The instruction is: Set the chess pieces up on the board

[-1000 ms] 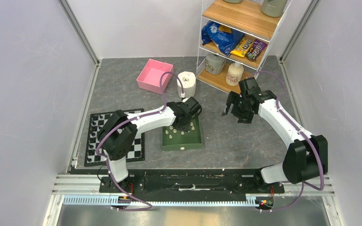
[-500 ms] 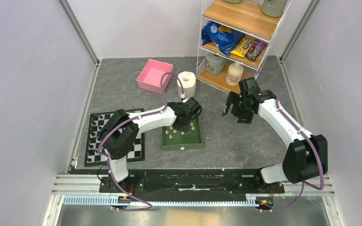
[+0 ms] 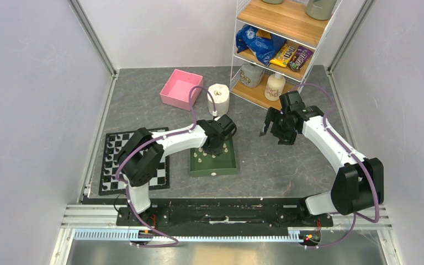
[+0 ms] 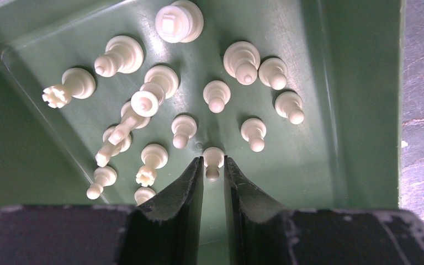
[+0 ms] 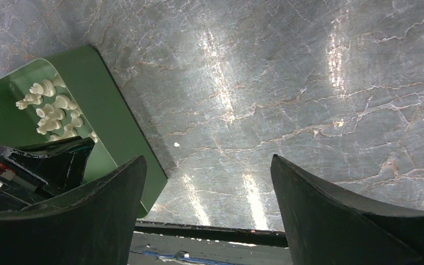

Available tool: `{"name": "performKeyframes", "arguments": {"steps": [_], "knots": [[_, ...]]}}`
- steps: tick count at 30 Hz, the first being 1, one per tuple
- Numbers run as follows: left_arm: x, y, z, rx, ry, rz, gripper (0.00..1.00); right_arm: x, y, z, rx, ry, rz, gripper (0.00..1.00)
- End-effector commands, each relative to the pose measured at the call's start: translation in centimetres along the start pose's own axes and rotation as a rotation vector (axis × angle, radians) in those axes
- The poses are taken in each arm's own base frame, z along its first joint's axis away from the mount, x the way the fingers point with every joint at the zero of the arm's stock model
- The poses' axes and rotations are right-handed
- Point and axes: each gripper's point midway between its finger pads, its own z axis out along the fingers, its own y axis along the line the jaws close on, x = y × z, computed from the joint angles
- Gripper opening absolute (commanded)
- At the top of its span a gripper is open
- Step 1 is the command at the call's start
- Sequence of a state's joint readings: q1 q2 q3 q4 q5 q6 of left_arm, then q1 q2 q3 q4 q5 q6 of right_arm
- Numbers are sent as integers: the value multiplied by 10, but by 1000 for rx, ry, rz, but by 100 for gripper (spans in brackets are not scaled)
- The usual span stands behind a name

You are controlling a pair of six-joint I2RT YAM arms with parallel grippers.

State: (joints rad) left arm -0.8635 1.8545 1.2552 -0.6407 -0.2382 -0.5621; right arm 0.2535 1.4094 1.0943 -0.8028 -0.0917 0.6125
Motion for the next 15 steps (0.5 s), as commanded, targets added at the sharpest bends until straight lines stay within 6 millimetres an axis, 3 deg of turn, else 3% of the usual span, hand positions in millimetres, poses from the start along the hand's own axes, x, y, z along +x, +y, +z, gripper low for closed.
{"name": "performKeyframes", "arguments": {"steps": [1,15], "knots": [[-1,-2,2,7,3,-35,27,-1,2,2,-8,1,-3,91],[1,-3,1,12,11,-32,17,-1,2,2,-9,3,-4,91]]}}
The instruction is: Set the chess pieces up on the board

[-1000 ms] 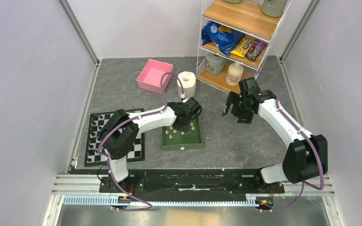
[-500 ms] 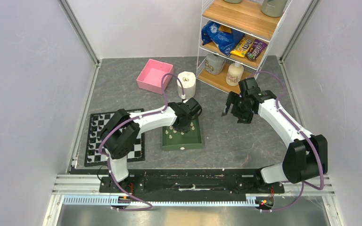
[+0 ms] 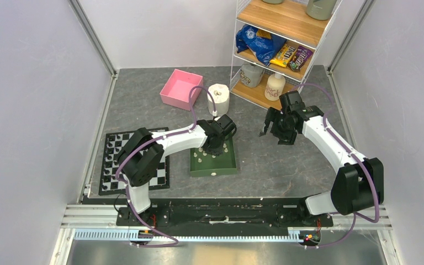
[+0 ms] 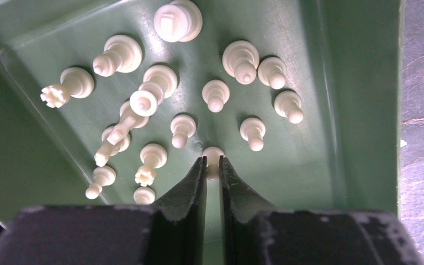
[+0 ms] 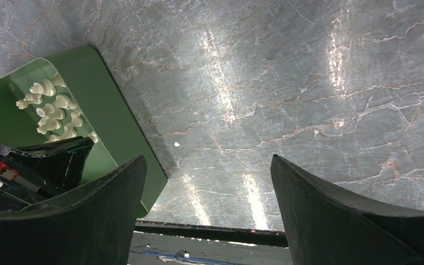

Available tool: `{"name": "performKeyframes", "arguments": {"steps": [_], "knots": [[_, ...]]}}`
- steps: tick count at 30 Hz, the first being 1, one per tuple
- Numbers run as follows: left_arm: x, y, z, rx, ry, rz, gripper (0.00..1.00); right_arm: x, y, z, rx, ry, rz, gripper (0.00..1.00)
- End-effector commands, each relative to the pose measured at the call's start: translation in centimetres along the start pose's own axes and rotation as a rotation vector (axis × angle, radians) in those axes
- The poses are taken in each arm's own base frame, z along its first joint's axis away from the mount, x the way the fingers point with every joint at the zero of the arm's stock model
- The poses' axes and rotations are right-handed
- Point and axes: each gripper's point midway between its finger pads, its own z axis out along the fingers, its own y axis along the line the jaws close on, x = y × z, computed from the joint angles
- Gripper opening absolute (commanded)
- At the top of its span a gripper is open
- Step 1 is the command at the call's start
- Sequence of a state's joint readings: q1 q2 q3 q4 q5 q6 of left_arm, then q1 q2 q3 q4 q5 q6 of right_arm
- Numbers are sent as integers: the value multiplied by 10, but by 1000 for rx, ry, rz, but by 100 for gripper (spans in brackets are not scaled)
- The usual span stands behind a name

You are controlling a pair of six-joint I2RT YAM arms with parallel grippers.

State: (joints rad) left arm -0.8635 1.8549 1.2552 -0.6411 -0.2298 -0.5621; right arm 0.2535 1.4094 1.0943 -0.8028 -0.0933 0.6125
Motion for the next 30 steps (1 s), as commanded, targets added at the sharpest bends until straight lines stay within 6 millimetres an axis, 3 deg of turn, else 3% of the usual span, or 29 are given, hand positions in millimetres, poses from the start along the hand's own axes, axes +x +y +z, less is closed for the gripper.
{"name": "performKeyframes", "arguments": {"steps": [1,5,9,18,25,30], "knots": [[0,-2,1,8,6,-31,13,-1,2,2,-7,2,-3,91],[-1,-2,-1,13,4,-25,3,-1,3,1,-12,-2,-1,91],[-9,-4,-14,38,-29,-23,2,-1,4,-1,-15,-4,-1,91],[-41,-5,-81,117,-165,-30,2,-2,5,-6,-25,-17,5,91],[-59,40,-112,6,-245,-41,2,0,5,-9,-30,-18,7,91],[-72,98,-118,-21,-256,-151,2,0,6,-9,-36,-13,6,91]]}}
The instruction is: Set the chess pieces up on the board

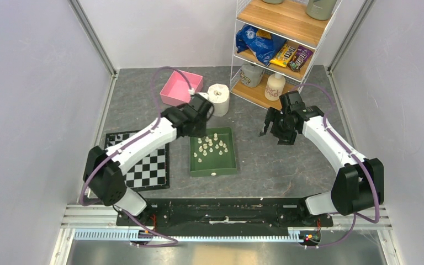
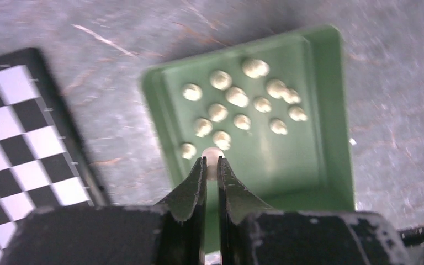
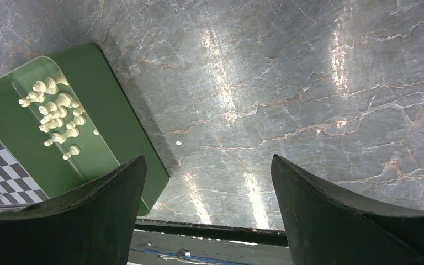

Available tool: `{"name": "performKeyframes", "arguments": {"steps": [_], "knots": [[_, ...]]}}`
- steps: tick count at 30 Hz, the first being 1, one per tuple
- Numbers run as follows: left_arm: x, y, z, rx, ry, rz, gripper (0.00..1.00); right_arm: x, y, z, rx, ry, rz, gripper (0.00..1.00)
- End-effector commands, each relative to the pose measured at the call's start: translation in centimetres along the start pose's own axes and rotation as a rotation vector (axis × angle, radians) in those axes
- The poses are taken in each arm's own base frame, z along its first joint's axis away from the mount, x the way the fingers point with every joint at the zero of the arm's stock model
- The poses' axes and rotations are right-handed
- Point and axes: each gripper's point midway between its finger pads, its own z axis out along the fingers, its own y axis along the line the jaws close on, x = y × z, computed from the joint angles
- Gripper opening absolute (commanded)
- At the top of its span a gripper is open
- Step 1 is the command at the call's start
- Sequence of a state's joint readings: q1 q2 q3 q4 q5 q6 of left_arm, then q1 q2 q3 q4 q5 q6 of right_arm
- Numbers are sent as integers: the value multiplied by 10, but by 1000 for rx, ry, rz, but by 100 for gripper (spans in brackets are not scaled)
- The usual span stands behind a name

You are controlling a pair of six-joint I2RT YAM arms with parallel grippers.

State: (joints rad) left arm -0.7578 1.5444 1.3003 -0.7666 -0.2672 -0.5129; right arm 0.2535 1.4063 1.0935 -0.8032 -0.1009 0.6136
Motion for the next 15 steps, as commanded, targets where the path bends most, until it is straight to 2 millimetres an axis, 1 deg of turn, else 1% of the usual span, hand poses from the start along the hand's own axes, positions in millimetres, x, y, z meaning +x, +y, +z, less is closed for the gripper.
{"name": "performKeyframes", "arguments": {"steps": [1,3,6,8,11,15], "knots": [[-24,61,-13,-73,-46,-70,2,0,6,-8,-34,-13,5,91],[-25,88,-10,-110,-35,-109,2,-1,7,-9,-39,-17,5,91],[-20,126,2,-153,7,-162,2,-1,8,-10,-41,-17,0,92],[-13,145,11,-182,40,-191,2,-2,8,-10,-42,-19,-1,92],[-6,166,22,-213,78,-238,2,-2,8,-11,-41,-16,-3,92],[0,192,36,-234,110,-288,2,-1,7,-12,-38,-15,-6,92]]}}
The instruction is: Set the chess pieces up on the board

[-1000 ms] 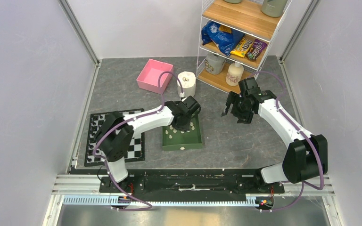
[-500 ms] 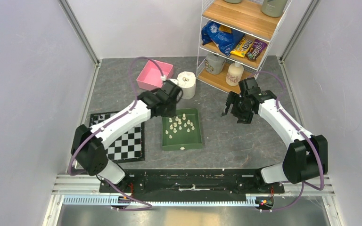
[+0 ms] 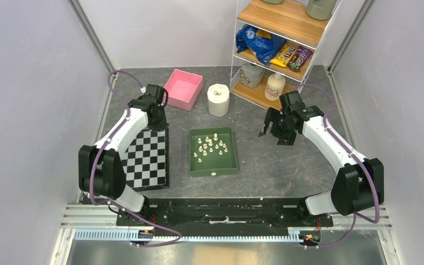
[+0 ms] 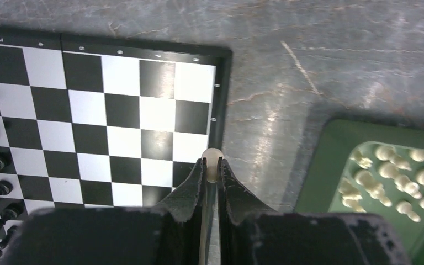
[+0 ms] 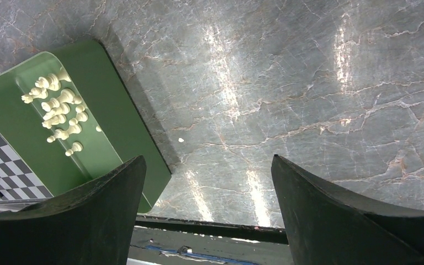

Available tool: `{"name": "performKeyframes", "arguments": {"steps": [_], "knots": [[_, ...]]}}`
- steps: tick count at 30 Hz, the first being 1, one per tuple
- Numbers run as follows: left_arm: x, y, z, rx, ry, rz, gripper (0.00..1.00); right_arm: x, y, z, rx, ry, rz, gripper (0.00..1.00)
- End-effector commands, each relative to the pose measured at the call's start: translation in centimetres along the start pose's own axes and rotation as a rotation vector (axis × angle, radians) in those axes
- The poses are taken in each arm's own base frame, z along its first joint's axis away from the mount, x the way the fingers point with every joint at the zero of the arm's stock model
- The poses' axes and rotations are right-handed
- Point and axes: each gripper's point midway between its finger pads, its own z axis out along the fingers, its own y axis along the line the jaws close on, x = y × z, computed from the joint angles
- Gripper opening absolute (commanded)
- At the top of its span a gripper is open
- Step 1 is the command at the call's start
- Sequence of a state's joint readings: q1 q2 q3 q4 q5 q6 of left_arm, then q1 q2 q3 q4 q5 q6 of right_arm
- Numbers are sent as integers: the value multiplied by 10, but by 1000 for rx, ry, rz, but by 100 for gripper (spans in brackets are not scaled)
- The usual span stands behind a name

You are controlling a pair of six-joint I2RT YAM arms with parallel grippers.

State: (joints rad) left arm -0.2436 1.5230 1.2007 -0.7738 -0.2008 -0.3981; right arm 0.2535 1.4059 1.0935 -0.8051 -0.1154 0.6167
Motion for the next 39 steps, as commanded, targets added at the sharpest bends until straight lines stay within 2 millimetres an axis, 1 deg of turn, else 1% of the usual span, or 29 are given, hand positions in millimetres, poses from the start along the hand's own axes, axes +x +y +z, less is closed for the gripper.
{"name": "performKeyframes", "arguments": {"steps": [1,6,10,12,19,27,36,39], "knots": [[-4,15,20,4,38,16,2,-2,5,-11,-27,-23,-12,92],[-7,28,40,-24,77,23,2,-2,4,-11,-22,-22,-14,92],[-1,41,56,-50,109,-6,2,-2,3,-11,-20,-21,-13,92],[-1,46,60,-64,99,-24,2,-1,3,-11,-16,-21,-11,93],[-9,52,70,-82,89,-29,2,-1,3,-9,-14,-15,-5,93],[-5,58,83,-111,104,-24,2,-2,2,-9,-11,-20,2,93],[-13,63,84,-129,82,-32,2,-1,2,-10,-12,-20,2,93],[-16,62,86,-121,80,-34,2,-1,2,-9,-11,-18,3,93]]}}
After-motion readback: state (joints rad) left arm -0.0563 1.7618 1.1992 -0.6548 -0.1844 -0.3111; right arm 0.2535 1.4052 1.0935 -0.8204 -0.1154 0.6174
